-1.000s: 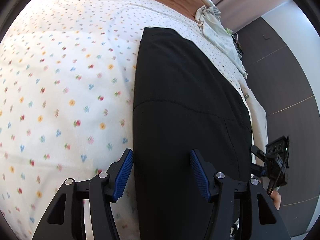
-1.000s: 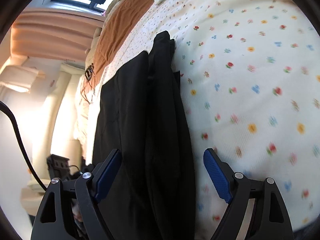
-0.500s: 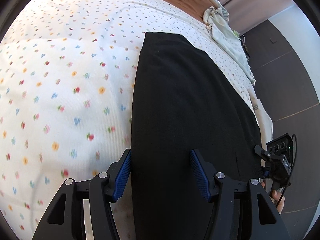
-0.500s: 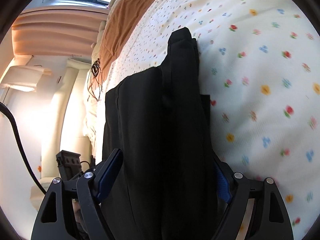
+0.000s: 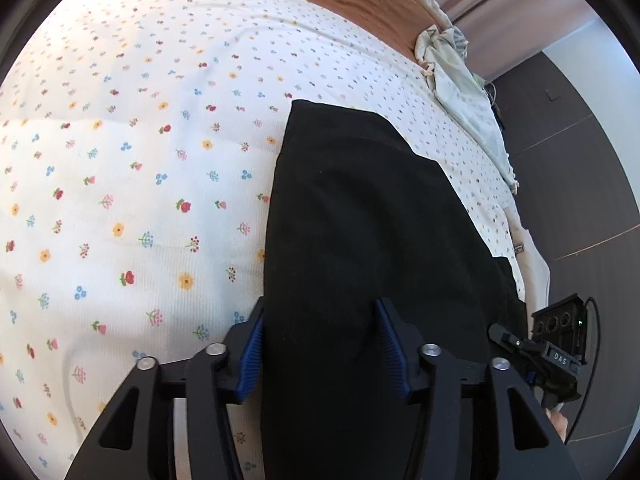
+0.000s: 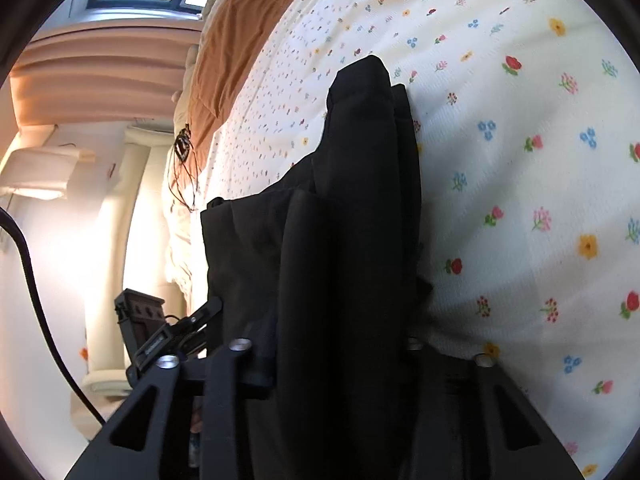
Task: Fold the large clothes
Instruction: 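Lift the folded jacket with both grippers and carry it toward the beige cloth stack, then lower the jacket onto the beige cloth stack with both grippers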
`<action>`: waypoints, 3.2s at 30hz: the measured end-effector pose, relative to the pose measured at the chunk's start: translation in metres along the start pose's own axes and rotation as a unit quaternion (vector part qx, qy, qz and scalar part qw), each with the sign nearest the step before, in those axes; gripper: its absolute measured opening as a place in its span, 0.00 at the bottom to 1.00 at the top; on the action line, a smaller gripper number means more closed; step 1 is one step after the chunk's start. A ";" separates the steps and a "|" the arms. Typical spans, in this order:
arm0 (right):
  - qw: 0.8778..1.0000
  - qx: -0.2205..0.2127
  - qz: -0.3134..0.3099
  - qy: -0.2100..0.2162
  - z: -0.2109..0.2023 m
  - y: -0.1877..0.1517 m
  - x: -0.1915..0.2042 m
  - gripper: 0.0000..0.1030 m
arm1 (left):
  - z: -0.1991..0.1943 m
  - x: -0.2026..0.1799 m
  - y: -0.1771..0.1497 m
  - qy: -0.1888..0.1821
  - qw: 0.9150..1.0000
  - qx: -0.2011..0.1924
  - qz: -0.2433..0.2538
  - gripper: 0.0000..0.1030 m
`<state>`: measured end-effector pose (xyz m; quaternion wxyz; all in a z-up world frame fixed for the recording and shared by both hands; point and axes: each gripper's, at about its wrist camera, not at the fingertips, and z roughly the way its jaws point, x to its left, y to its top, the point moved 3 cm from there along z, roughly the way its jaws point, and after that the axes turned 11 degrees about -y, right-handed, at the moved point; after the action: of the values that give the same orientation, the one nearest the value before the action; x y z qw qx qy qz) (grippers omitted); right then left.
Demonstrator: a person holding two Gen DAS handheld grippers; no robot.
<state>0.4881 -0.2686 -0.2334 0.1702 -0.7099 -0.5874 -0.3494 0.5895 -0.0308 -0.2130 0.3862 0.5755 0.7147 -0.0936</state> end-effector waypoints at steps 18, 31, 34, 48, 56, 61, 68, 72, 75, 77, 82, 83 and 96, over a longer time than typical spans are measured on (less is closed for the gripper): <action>0.992 -0.100 -0.075 0.000 -0.089 -0.033 0.055 0.17 | -0.077 -0.082 -0.018 -0.054 0.994 -0.056 0.076 0.22; 0.973 -0.199 -0.111 0.020 -0.197 -0.056 0.072 0.17 | -0.103 -0.177 -0.040 -0.129 0.979 -0.082 0.135 0.21; 0.968 -0.222 -0.120 0.010 -0.221 -0.053 0.074 0.17 | -0.096 -0.200 -0.043 -0.143 0.976 -0.079 0.140 0.21; 0.939 -0.303 -0.148 -0.073 -0.351 -0.043 0.041 0.17 | -0.034 -0.320 -0.061 -0.215 0.961 -0.020 0.175 0.21; 0.924 -0.323 -0.155 -0.136 -0.418 -0.034 0.023 0.17 | 0.012 -0.386 -0.073 -0.242 0.950 0.019 0.196 0.21; 0.913 -0.334 -0.156 -0.176 -0.453 -0.026 0.015 0.17 | 0.034 -0.431 -0.084 -0.252 0.942 0.041 0.216 0.21; 0.906 -0.333 -0.148 -0.216 -0.486 -0.010 0.005 0.17 | 0.056 -0.474 -0.103 -0.275 0.932 0.072 0.226 0.21; 0.906 -0.324 -0.144 -0.230 -0.491 0.012 0.000 0.17 | 0.070 -0.485 -0.102 -0.281 0.931 0.085 0.219 0.22; 0.906 -0.314 -0.144 -0.242 -0.480 0.034 -0.005 0.17 | 0.082 -0.488 -0.098 -0.278 0.933 0.090 0.209 0.22; 0.906 -0.308 -0.144 -0.253 -0.471 0.048 -0.009 0.17 | 0.097 -0.486 -0.090 -0.273 0.936 0.096 0.201 0.22; 0.903 -0.292 -0.140 -0.282 -0.441 0.090 -0.027 0.17 | 0.135 -0.477 -0.064 -0.258 0.941 0.119 0.184 0.22; 0.904 -0.287 -0.141 -0.285 -0.434 0.099 -0.031 0.17 | 0.142 -0.474 -0.060 -0.254 0.942 0.121 0.181 0.22; 0.899 -0.244 -0.067 -0.358 -0.361 0.173 -0.121 0.27 | 0.239 -0.414 -0.027 -0.210 0.960 0.156 0.099 0.23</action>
<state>0.5385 -0.6341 -0.0368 -0.2541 -0.7653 -0.5511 -0.2147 0.6882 -0.4881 -0.1117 0.4401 0.6642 0.5333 -0.2840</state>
